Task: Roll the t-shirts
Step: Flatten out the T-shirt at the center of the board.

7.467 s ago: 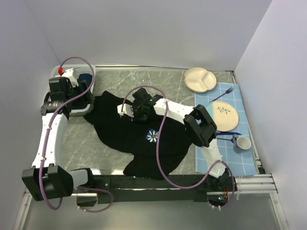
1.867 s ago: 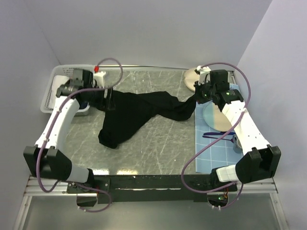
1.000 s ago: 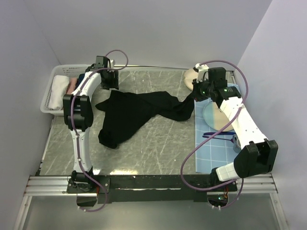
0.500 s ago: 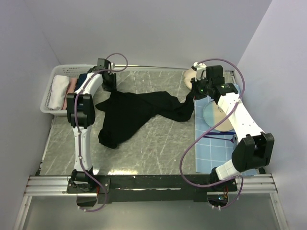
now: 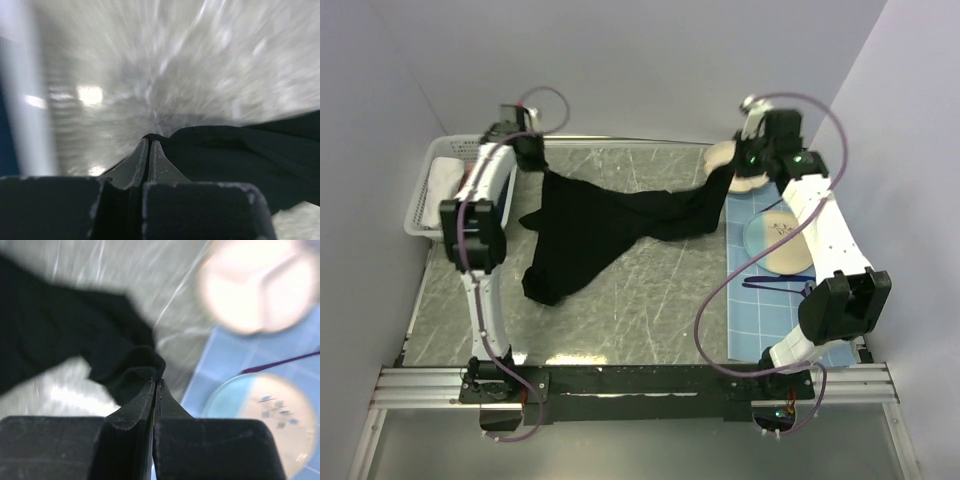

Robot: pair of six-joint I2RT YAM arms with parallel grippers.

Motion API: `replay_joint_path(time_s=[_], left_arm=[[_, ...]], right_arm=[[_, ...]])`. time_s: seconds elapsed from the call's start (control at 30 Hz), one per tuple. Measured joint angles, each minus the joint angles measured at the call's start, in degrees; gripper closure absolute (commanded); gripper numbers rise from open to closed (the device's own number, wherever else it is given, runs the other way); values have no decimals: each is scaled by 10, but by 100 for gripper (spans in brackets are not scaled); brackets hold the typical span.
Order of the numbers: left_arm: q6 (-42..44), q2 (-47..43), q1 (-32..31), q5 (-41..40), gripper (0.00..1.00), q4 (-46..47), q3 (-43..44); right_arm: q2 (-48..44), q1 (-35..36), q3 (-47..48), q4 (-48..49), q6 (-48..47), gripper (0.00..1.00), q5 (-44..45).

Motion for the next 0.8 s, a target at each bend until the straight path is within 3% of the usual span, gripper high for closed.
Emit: replay_joint_path(time_s=[0.2,0.33,0.5,0.8], left_arm=[[2,-236,75,34,99,69,-51],[2,-412,111,32,99,152,-103],[7,-570,104,26,99,240,-193],[-8,-641,104,2,99,264,-233]], right_arm=[[44,-58,225,5,28,100,30],[40,-64,314,25,36,100,36],[-21,-62,288,67,34,100,38],[-151,-62,263,125,14,100,20]])
